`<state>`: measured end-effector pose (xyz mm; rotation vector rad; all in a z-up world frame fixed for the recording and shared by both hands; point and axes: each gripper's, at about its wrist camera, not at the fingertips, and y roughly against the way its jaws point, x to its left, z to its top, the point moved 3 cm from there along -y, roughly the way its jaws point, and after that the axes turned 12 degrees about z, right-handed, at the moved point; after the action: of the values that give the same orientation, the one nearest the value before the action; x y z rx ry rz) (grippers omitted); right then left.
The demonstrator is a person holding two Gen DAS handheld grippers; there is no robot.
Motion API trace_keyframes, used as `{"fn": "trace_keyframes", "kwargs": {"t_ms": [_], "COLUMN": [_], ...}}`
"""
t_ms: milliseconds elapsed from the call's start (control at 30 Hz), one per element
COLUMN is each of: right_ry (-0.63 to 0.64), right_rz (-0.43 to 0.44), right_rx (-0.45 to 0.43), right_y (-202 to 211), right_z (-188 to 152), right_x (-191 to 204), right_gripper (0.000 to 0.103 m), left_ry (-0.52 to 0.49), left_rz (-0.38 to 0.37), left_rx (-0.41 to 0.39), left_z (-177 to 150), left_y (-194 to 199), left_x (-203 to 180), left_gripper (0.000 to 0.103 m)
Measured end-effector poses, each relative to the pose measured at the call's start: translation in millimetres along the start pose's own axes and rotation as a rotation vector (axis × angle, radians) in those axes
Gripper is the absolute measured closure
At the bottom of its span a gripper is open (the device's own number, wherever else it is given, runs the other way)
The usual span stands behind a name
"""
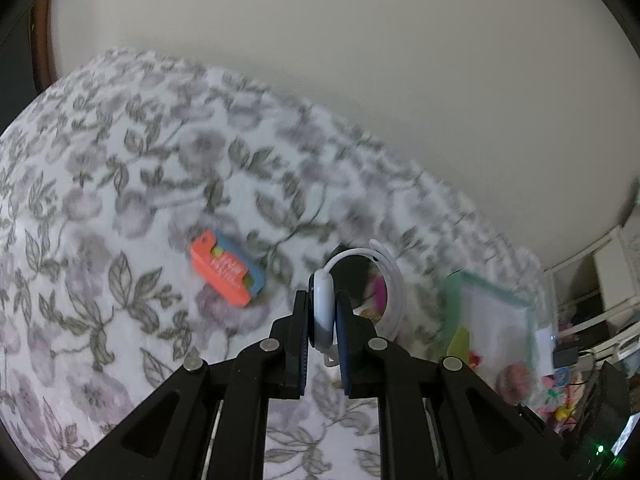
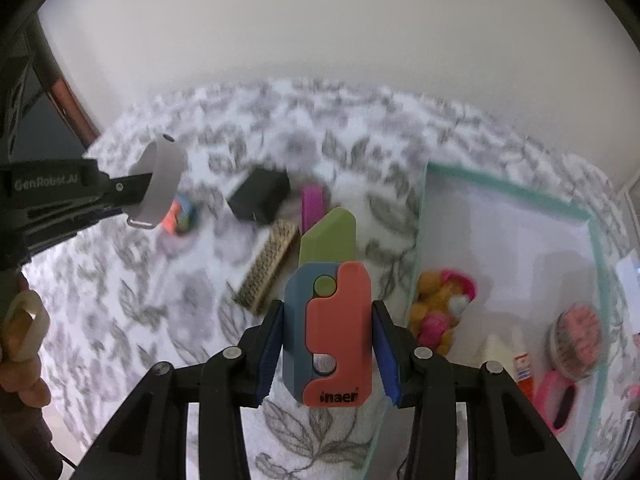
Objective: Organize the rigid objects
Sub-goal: 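Carry the smartwatch and fidget block over the tray with both tools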
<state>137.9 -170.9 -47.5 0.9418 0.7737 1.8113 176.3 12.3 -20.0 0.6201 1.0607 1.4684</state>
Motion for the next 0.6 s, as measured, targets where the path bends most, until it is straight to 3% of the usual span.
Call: {"fn": "trace_keyframes", "kwargs": {"t_ms": [300, 600], "right_ry": [-0.040, -0.167], "right_rz": [-0.023, -0.062], "right_rx": [-0.138, -0.203], "right_y": [55, 87], "right_z": [18, 14], "right_x": [-23, -80], "right_gripper": [0.058, 0.058], "left_ry": [-0.058, -0.209], "left_rz": [-0.065, -0.119], "left_rx": [-0.086, -0.100], "left_z": [6, -21], "left_y": [38, 39], "left_x": [-35, -98], "left_gripper": [0.090, 0.090]}}
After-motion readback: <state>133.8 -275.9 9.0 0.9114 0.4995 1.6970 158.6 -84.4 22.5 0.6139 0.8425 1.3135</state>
